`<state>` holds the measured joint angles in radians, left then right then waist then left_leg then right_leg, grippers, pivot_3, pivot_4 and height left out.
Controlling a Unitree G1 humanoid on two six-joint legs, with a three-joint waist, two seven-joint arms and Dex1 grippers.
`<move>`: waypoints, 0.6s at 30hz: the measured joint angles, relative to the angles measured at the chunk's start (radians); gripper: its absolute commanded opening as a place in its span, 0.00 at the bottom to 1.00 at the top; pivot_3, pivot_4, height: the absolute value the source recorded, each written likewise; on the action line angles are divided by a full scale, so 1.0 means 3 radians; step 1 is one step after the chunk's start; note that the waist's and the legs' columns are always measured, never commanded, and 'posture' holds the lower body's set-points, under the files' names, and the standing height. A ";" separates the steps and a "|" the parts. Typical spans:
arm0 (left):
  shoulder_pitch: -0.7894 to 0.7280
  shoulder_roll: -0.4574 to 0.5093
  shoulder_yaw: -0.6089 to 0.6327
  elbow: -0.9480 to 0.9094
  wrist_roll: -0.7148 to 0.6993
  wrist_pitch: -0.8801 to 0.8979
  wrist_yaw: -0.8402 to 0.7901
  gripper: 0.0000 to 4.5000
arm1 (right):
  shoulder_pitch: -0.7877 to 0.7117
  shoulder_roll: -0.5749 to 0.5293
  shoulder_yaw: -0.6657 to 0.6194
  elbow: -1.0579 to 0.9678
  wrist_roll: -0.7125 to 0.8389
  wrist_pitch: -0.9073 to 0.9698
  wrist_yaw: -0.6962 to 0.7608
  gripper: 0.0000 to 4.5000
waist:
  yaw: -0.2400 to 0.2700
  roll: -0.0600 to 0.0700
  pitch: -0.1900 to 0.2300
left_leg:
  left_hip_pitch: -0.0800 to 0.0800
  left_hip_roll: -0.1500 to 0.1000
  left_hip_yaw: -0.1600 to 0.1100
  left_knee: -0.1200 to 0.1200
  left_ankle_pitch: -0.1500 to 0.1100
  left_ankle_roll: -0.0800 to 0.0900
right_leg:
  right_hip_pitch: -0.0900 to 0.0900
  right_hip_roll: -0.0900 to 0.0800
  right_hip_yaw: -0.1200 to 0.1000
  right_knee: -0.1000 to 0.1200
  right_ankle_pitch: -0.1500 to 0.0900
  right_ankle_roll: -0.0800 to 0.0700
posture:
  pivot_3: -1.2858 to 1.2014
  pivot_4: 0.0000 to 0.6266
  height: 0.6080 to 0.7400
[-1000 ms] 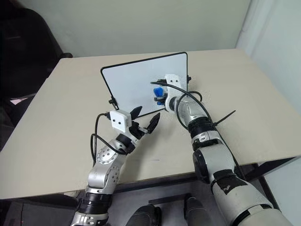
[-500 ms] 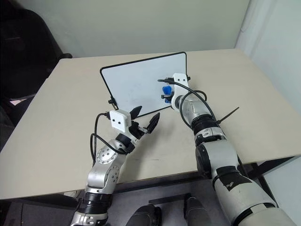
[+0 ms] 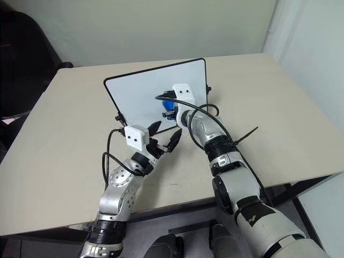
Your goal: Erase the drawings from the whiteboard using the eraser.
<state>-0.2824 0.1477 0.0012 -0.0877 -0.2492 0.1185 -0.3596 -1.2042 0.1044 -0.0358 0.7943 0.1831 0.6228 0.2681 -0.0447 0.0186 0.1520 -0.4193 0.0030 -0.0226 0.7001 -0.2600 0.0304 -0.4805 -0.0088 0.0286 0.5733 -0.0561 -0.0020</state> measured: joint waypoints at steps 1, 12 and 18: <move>0.0000 0.0001 0.0010 0.0000 0.0000 0.0000 0.0007 1.00 | 0.0013 0.0028 0.0013 -0.0081 0.0002 0.0045 0.0012 0.05 | 0.0000 0.0000 0.0000 | 0.0000 0.0000 0.0000 0.0000 -0.0001 -0.0001 | -0.0001 0.0000 0.0000 0.0000 -0.0001 0.0000 | 0.52 0.24 1.00; -0.0035 -0.0008 0.0000 0.0032 0.0000 0.0001 0.0026 1.00 | -0.0007 -0.0001 -0.0074 -0.0127 0.0069 0.0118 -0.0007 0.05 | 0.0060 0.0000 0.0000 | 0.0000 -0.0002 -0.0001 0.0005 -0.0006 -0.0002 | 0.0003 -0.0002 0.0001 -0.0001 -0.0004 -0.0005 | 0.52 0.24 1.00; -0.0113 -0.0013 0.0001 0.0085 -0.0006 -0.0017 -0.0009 1.00 | -0.0110 -0.0364 -0.0323 0.0338 0.0073 -0.0110 -0.0236 0.05 | 0.0099 -0.0002 0.0000 | 0.0000 -0.0006 0.0000 0.0006 -0.0002 -0.0002 | 0.0011 -0.0007 0.0003 -0.0001 -0.0007 0.0006 | 0.52 0.24 1.00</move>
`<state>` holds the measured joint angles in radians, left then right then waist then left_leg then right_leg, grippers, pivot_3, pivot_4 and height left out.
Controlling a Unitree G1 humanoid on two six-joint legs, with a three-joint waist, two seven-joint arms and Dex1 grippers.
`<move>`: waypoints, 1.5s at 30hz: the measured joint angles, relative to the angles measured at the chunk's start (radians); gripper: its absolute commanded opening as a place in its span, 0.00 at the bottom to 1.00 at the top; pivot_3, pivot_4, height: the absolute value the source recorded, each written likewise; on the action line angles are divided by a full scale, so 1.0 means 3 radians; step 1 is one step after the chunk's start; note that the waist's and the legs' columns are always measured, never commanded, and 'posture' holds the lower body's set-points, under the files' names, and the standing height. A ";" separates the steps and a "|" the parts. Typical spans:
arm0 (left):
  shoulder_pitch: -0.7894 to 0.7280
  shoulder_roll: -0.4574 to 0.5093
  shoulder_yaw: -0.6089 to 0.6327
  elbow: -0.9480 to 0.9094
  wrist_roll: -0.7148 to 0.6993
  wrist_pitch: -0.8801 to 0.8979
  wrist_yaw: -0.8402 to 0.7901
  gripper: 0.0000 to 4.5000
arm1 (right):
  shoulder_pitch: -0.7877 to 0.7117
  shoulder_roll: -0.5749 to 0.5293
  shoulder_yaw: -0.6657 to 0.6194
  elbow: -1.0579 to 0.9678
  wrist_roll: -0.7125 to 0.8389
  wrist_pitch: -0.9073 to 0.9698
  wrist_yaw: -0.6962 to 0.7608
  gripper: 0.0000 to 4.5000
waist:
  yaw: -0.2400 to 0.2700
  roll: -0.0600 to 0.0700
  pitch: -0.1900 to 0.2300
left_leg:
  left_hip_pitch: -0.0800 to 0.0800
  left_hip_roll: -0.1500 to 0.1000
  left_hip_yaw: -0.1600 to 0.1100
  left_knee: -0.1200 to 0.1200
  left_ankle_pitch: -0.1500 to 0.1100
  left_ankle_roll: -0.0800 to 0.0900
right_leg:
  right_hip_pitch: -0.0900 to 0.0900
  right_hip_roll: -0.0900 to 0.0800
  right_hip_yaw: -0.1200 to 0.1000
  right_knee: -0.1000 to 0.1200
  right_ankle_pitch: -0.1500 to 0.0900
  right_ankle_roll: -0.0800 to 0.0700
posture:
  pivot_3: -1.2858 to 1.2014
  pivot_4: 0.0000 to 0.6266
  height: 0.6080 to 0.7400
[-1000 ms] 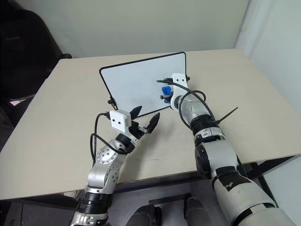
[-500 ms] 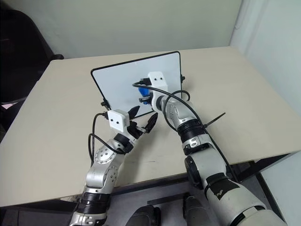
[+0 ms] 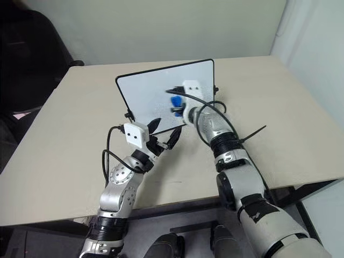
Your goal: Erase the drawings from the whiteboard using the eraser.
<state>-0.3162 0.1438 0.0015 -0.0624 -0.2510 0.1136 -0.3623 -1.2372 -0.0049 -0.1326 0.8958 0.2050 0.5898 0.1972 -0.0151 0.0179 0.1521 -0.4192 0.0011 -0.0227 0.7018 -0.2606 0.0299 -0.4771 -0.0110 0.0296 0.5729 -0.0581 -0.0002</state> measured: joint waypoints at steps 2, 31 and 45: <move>-0.0005 -0.0001 0.0000 0.0032 0.0000 -0.0007 -0.0009 1.00 | -0.0012 -0.0111 -0.0071 0.0082 -0.0003 -0.0075 -0.0058 0.05 | -0.0001 -0.0001 0.0000 | 0.0000 0.0000 0.0000 0.0000 0.0000 0.0000 | -0.0001 0.0000 0.0000 0.0000 0.0004 0.0002 | 0.52 0.24 1.00; -0.0146 -0.0057 -0.0051 0.0227 0.0044 -0.0087 -0.0076 1.00 | 0.1400 -0.1792 0.0046 -0.3496 0.0691 0.3369 0.0177 0.05 | 0.0055 -0.0001 0.0000 | 0.0013 -0.0011 0.0006 0.0012 -0.0032 0.0033 | 0.0016 -0.0007 -0.0005 -0.0001 -0.0031 0.0027 | 0.52 0.24 1.00; -0.0146 -0.0154 -0.0096 0.0228 0.0044 -0.0088 -0.0100 1.00 | 0.1764 -0.2055 0.0468 -0.3516 0.0908 0.3393 0.0317 0.56 | 0.0034 0.0000 0.0001 | 0.0054 -0.0013 0.0005 0.0011 -0.0010 0.0036 | 0.0056 -0.0005 0.0003 -0.0004 -0.0036 0.0068 | 0.52 0.24 1.00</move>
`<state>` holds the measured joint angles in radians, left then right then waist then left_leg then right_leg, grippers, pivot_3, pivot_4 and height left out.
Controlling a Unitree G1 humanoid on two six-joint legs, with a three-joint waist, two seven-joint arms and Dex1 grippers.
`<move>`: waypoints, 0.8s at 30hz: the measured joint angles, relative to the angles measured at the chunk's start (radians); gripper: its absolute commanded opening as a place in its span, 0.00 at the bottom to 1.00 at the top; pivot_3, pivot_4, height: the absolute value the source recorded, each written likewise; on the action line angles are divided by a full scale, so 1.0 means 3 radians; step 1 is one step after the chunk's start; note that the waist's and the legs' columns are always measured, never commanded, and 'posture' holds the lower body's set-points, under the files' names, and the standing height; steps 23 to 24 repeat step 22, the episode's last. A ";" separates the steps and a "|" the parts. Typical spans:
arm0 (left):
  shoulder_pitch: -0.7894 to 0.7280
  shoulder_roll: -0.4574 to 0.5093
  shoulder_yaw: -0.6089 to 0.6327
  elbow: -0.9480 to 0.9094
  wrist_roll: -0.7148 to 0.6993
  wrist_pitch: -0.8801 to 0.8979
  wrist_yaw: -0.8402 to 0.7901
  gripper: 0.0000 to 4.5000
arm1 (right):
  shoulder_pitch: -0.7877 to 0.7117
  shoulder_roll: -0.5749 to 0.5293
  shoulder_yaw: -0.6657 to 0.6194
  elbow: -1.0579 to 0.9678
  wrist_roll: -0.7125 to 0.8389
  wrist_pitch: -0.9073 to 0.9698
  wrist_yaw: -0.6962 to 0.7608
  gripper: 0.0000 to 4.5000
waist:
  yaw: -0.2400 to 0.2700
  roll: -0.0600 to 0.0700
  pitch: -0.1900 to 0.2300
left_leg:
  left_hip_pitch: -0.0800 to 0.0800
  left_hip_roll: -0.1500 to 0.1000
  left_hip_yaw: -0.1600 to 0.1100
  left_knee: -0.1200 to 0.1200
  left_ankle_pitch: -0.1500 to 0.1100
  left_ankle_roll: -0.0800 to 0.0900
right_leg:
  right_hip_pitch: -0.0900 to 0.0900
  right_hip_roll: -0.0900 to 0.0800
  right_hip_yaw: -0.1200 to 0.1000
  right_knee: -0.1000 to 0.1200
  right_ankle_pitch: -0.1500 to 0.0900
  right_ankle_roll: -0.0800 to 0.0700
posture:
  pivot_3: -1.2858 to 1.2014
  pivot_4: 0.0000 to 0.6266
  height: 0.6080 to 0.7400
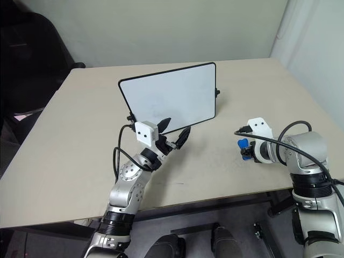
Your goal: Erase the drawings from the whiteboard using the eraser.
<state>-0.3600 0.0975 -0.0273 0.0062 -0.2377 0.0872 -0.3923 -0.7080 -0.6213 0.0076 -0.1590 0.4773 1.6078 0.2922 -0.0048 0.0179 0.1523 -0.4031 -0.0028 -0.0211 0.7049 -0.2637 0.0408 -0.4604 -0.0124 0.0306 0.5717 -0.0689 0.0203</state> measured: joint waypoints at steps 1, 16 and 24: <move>0.0000 0.0000 0.0000 0.0000 0.0000 0.0000 0.0000 1.00 | 0.0001 0.0000 0.0004 -0.0004 -0.0003 -0.0001 0.0003 0.64 | 0.0001 0.0000 0.0000 | 0.0000 0.0000 0.0000 0.0000 0.0000 0.0000 | 0.0000 0.0000 0.0000 0.0000 0.0000 0.0000 | 0.52 0.24 1.00; 0.0013 0.0006 0.0012 0.0008 -0.0024 0.0002 -0.0035 1.00 | 0.1073 0.0060 -0.0936 -0.1127 0.0068 -0.1913 0.0434 0.78 | 0.0045 0.0002 0.0000 | -0.0007 -0.0002 -0.0001 -0.0007 -0.0034 0.0007 | -0.0001 0.0000 0.0001 -0.0008 -0.0023 0.0006 | 0.52 0.24 1.00; 0.0011 0.0030 0.0051 0.0013 -0.0046 -0.0002 -0.0038 1.00 | 0.1213 0.0431 -0.1365 -0.1290 0.0663 -0.2224 0.0590 0.78 | 0.0023 0.0001 0.0000 | 0.0002 -0.0008 0.0000 -0.0002 -0.0033 0.0013 | 0.0010 0.0000 0.0006 -0.0012 -0.0029 0.0020 | 0.52 0.24 1.00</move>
